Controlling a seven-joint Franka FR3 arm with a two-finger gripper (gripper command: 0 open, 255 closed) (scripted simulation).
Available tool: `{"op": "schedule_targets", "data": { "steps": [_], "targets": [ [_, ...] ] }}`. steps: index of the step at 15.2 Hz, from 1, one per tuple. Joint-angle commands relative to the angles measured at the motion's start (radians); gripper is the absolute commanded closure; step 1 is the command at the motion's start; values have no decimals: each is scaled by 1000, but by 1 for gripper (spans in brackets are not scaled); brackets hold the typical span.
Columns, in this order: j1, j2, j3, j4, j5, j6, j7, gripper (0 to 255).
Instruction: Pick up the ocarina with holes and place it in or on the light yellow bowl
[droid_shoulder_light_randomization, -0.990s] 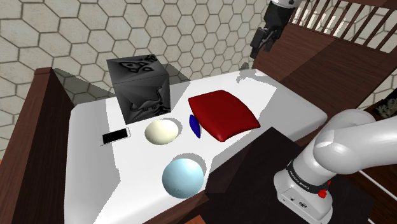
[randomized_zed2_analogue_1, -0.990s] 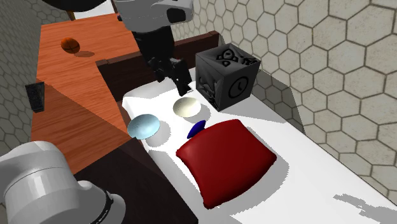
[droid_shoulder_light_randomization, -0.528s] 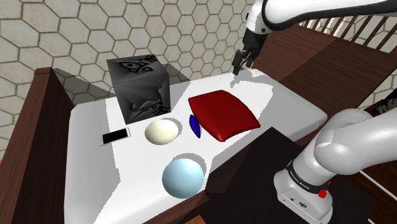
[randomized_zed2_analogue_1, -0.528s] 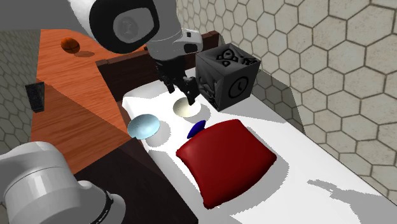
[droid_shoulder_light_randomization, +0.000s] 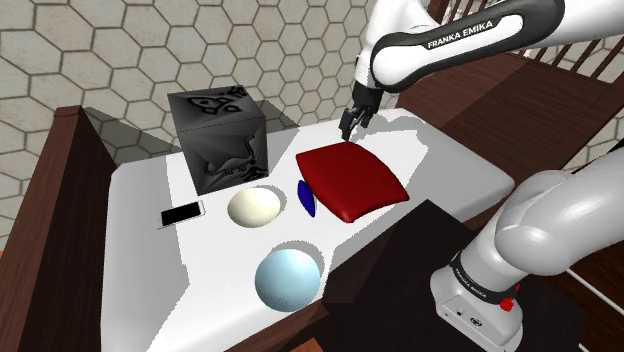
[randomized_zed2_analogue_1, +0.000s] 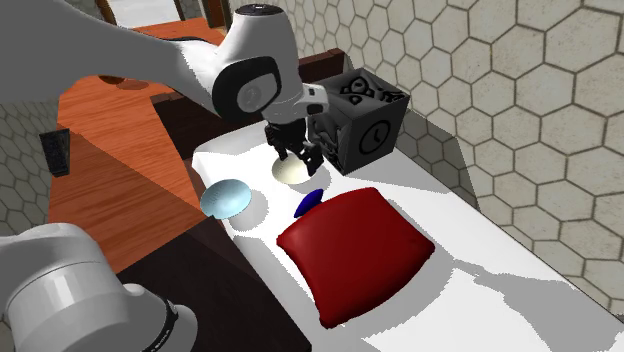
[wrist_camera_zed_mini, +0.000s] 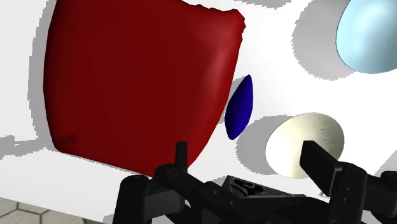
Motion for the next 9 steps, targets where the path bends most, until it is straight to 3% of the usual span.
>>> {"op": "schedule_targets", "data": {
  "steps": [1,9],
  "targets": [
    [5,78,3,6,0,72,0,0],
    [23,381,23,74,-12,297,14,0]
  ]
}}
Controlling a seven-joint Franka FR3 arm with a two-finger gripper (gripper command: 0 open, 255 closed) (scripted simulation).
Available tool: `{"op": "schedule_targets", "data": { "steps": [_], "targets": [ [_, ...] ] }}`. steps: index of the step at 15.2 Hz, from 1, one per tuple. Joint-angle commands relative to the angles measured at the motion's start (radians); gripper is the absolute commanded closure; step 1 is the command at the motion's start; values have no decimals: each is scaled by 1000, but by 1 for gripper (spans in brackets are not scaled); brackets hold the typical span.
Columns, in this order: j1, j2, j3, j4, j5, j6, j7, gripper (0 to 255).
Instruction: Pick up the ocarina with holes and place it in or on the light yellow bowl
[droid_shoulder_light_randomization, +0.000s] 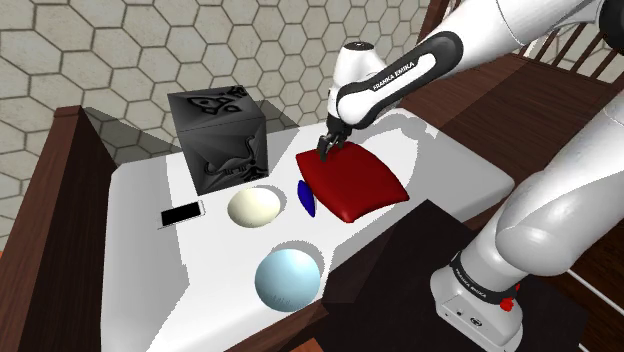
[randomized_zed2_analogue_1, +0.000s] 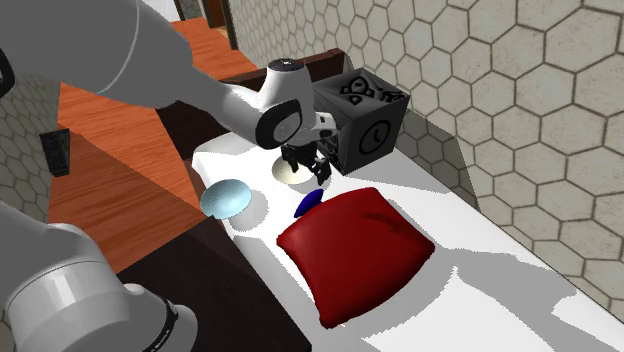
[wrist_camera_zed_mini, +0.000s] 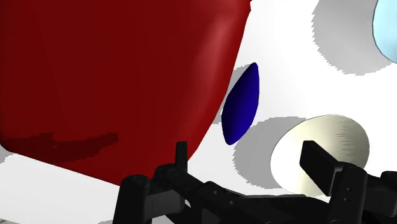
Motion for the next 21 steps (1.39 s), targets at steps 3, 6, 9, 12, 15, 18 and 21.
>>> {"op": "schedule_targets", "data": {
  "steps": [3,6,9,12,15,18,21],
  "targets": [
    [12,164,12,63,-14,97,17,0],
    [22,283,15,121,-27,154,27,0],
    [34,402,15,190,-40,200,37,0],
    [48,519,14,270,-52,235,44,0],
    [54,578,11,308,-56,254,46,0],
    [56,619,7,324,-59,279,49,0],
    [58,669,3,346,-62,306,52,0]
  ]
}}
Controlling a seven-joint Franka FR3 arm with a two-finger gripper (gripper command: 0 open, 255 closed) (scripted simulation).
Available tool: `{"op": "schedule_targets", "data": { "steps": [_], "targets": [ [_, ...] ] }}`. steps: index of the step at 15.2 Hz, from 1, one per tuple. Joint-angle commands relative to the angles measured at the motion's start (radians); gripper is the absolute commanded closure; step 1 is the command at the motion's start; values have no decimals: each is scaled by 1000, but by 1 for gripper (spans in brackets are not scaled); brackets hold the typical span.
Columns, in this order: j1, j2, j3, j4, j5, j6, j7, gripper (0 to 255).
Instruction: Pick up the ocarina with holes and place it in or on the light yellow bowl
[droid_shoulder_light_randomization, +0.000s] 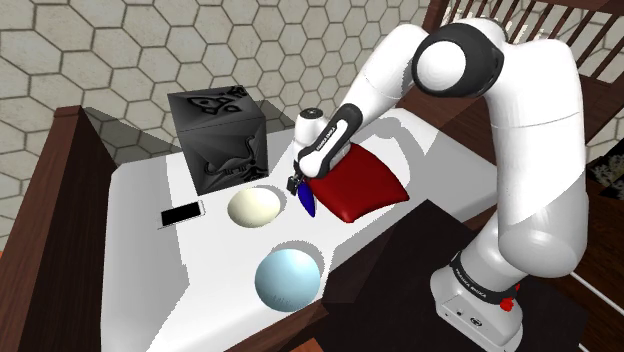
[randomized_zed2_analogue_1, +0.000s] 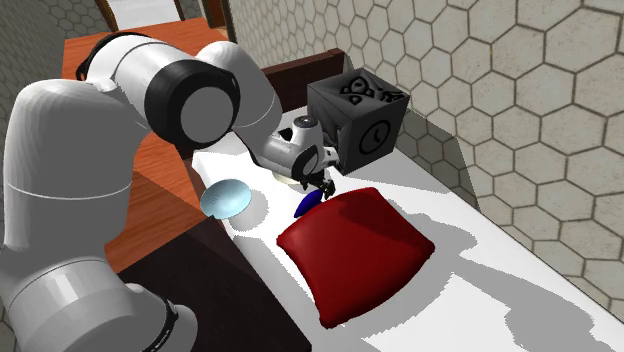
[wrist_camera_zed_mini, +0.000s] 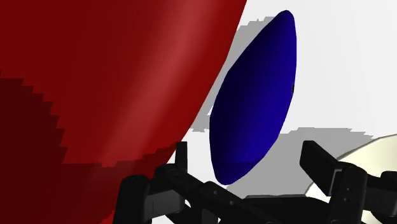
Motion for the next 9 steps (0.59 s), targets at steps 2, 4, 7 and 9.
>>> {"op": "schedule_targets", "data": {
  "steps": [2,4,7,9],
  "targets": [
    [1,18,-2,7,-1,10,2,0],
    [1,18,-2,7,-1,10,2,0],
    [1,18,-1,7,-2,10,2,0],
    [2,17,-2,5,-2,13,3,255]
  ]
}}
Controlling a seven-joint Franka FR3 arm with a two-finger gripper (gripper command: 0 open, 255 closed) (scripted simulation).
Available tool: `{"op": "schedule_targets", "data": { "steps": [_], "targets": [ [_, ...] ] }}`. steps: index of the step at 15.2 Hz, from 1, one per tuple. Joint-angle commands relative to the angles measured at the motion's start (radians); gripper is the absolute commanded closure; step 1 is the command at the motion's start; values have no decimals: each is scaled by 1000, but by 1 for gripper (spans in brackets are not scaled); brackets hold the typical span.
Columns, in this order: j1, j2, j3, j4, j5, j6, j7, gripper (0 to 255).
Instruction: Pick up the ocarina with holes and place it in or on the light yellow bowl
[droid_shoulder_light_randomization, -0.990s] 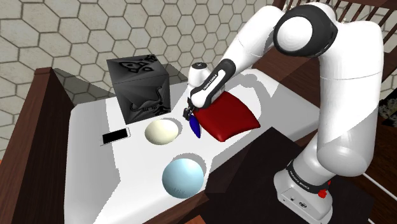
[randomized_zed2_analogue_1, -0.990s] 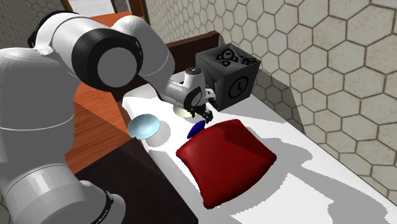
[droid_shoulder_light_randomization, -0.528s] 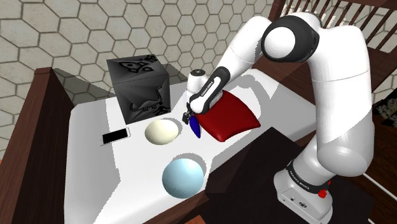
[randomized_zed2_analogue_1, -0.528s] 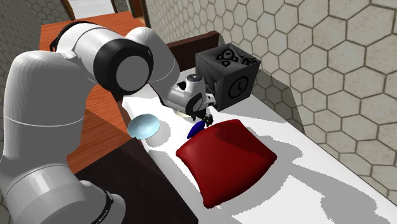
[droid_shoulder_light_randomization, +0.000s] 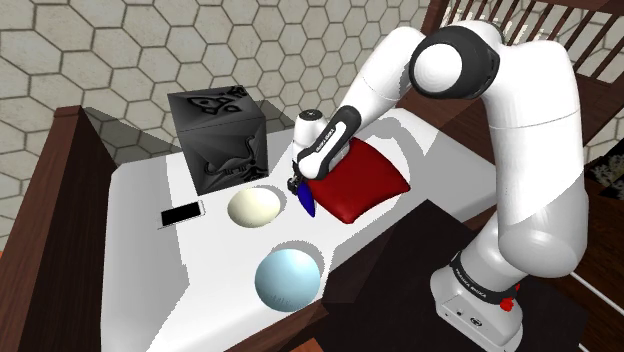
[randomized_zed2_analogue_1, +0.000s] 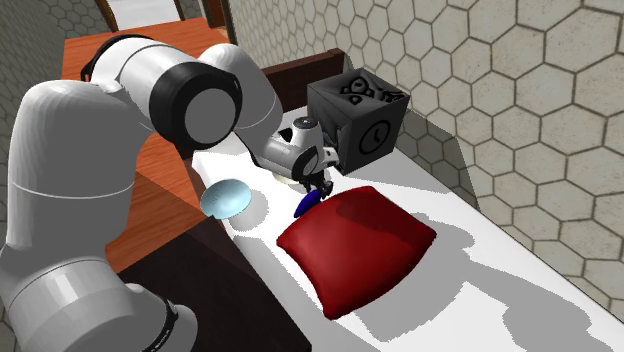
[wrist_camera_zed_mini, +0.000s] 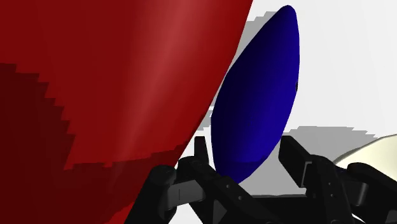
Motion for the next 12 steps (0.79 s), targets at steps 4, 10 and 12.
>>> {"op": "schedule_targets", "data": {
  "steps": [4,10,12],
  "targets": [
    [-3,3,-1,-5,0,0,-2,255],
    [-3,-11,0,-6,1,-11,-2,255],
    [-5,-37,3,-15,3,-29,-5,255]
  ]
}}
